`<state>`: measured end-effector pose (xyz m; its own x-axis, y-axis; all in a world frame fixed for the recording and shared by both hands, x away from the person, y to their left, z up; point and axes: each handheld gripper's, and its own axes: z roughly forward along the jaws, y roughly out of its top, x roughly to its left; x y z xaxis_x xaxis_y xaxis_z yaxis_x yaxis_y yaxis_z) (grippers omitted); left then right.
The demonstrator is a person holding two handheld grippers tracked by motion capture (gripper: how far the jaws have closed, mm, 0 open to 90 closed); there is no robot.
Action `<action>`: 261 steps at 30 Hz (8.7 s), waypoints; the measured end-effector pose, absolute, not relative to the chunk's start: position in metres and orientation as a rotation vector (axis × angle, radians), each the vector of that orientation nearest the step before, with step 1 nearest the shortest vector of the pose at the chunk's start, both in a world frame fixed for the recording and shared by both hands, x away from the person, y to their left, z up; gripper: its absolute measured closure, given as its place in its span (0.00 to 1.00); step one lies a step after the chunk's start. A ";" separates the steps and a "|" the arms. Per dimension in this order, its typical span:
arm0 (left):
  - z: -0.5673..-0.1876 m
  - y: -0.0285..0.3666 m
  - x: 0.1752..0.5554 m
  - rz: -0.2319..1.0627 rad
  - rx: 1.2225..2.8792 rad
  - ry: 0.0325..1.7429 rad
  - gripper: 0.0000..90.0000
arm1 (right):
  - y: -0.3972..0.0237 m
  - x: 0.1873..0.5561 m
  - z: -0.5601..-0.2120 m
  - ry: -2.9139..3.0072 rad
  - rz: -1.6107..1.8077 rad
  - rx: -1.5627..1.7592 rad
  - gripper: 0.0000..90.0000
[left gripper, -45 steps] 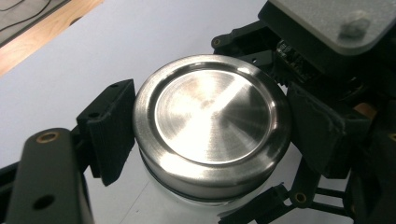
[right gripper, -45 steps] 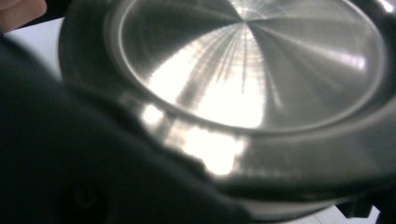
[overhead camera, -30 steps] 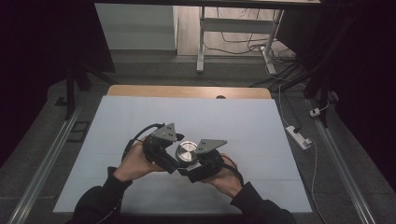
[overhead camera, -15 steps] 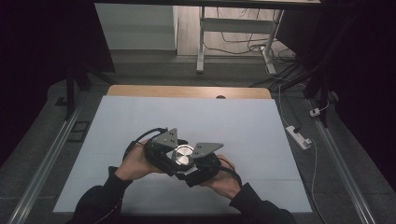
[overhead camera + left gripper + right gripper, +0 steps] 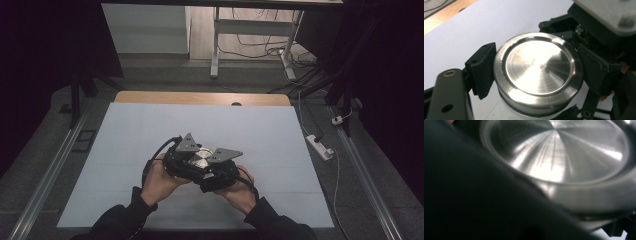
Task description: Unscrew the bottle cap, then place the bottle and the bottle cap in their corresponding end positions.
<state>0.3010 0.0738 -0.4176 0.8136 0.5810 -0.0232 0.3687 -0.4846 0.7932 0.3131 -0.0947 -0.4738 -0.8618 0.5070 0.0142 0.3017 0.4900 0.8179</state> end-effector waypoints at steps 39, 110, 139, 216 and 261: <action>-0.398 0.098 0.293 0.357 2.076 0.631 0.23 | -0.103 0.318 -0.472 2.495 1.353 0.696 0.17; -0.499 0.085 0.281 0.231 2.188 0.550 0.23 | -0.099 0.411 -0.488 2.429 1.254 0.854 0.17; -0.539 0.067 0.305 0.237 2.255 0.617 0.23 | -0.079 0.445 -0.508 2.407 1.186 0.879 0.17; -0.513 0.189 0.272 0.139 2.160 0.891 0.00 | -0.139 0.368 -0.500 2.600 1.216 0.803 0.00; -0.530 0.294 0.196 0.199 2.020 1.249 0.00 | -0.298 0.262 -0.497 2.325 1.145 1.260 0.00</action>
